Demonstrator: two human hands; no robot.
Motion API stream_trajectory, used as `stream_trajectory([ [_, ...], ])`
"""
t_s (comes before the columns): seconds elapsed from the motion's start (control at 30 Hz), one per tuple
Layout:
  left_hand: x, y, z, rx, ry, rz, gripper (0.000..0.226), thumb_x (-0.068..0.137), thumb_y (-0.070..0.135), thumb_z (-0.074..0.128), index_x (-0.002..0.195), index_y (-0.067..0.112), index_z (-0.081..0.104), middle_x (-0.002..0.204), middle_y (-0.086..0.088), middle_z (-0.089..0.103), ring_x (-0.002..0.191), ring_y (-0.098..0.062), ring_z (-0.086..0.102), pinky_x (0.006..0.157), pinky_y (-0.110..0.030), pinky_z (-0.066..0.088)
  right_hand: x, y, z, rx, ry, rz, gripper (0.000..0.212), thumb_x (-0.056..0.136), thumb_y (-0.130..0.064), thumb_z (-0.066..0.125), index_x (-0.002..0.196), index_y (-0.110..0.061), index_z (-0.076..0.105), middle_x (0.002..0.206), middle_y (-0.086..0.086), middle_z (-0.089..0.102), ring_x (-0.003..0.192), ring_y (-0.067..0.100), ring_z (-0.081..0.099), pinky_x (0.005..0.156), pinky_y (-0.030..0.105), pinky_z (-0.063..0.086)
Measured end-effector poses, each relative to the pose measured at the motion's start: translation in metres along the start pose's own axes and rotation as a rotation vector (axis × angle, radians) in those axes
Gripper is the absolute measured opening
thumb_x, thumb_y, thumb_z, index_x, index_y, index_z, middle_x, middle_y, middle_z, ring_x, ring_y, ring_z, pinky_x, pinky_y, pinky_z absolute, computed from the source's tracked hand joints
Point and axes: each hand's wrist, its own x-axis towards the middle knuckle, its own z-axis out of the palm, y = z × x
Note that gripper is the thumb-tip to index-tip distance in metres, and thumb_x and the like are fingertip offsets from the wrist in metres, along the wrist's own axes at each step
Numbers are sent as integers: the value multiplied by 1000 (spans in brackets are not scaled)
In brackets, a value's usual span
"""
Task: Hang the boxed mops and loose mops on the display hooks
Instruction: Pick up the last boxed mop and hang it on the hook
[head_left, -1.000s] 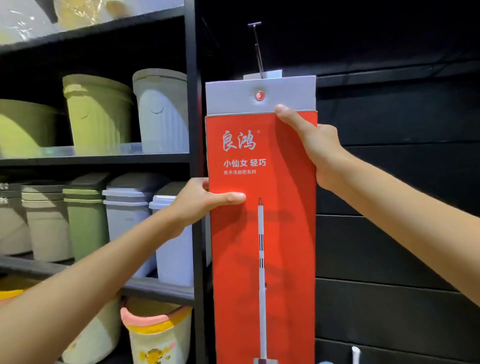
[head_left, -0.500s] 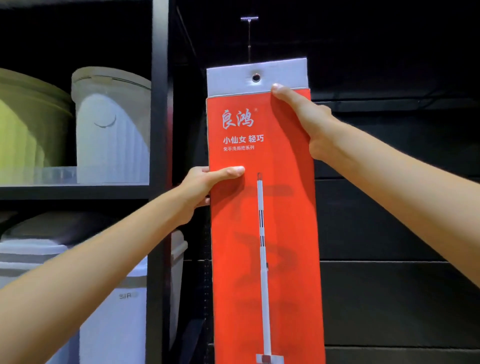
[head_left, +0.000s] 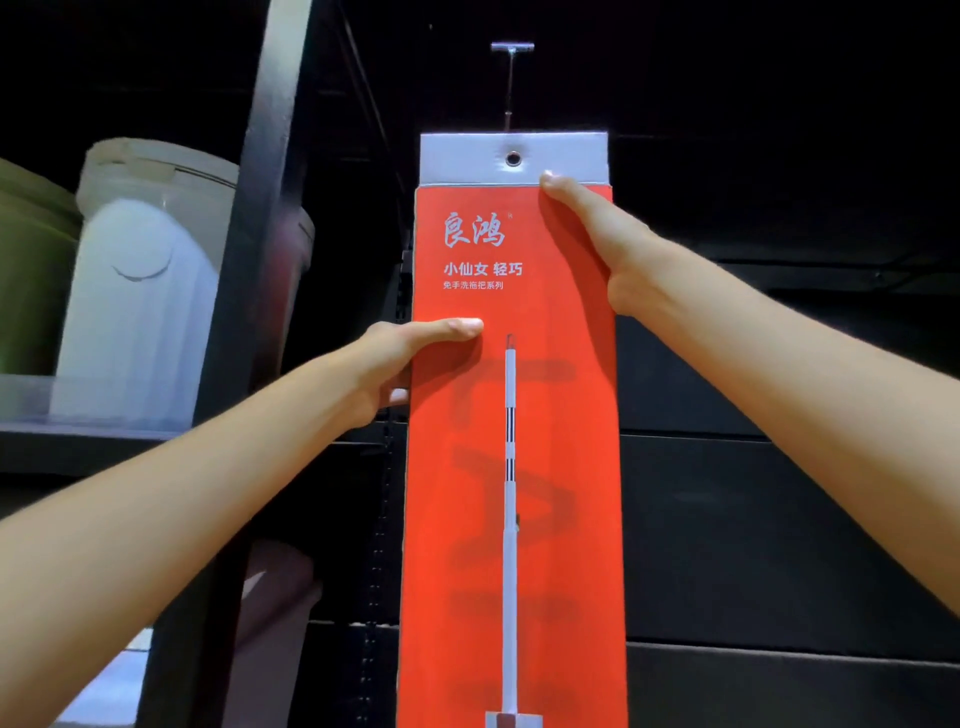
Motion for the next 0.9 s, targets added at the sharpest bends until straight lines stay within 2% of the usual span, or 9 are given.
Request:
stream_trajectory([
  [0.1,17,8,-3,2,16,1,52,57,40,80,102,15,71,91,0,76,76,-11,71,59,-20,54,19,-7,3,14,-10,-11,115,23,-60,85,125,-18,56,101,7,74,73,28,74,61,46,58],
  [0.17,28,14,-6,-13,35,-7,50,60,39,82,102,14,71,92,-1,76,81,-13,71,70,-25,56,24,-12,6,19,-9,-15,106,30,-59,86,123,-17,58,98,7,75,71,28,74,56,43,58],
  [0.27,39,22,-10,-25,53,-21,51,58,39,84,101,14,71,95,-3,76,92,-18,71,88,-35,55,31,-19,10,2,-23,-31,72,53,-56,83,111,-17,67,91,5,76,68,24,74,51,36,57],
  [0.37,44,31,-11,-56,55,-26,45,58,35,86,96,15,72,97,-5,75,97,-21,70,94,-39,53,40,-25,13,-1,-44,-37,50,66,-52,78,101,-17,71,83,4,77,63,20,73,54,34,59],
  [0.47,46,41,-10,-83,55,-26,40,60,31,85,94,15,71,96,-6,75,95,-22,69,93,-39,53,44,-32,17,-12,-65,-41,43,71,-53,75,95,-18,70,70,1,75,57,18,72,54,29,57],
  [0.57,48,48,-10,-82,39,-28,33,64,30,83,90,16,70,93,-5,74,91,-21,69,92,-38,53,50,-37,21,-25,-39,-51,46,70,-56,74,96,-19,69,71,0,75,57,18,72,51,27,55],
  [0.63,50,52,-11,-93,24,-30,29,64,29,84,86,16,70,92,-5,74,92,-21,70,92,-39,54,52,-40,23,-40,-39,-55,43,75,-61,67,88,-20,67,69,-1,73,55,16,70,56,27,54],
  [0.77,52,56,-9,-105,14,-27,21,70,27,81,78,16,65,68,0,72,72,-17,68,80,-32,57,54,-45,23,-73,-3,-42,42,79,-63,60,79,-20,63,54,-4,68,51,14,65,57,26,51],
  [0.9,51,59,-8,-138,0,-36,19,73,22,79,72,14,62,49,1,67,42,-11,63,47,-23,55,52,-46,26,-100,28,-27,41,79,-61,61,76,-20,61,49,-4,66,50,14,63,59,26,50],
])
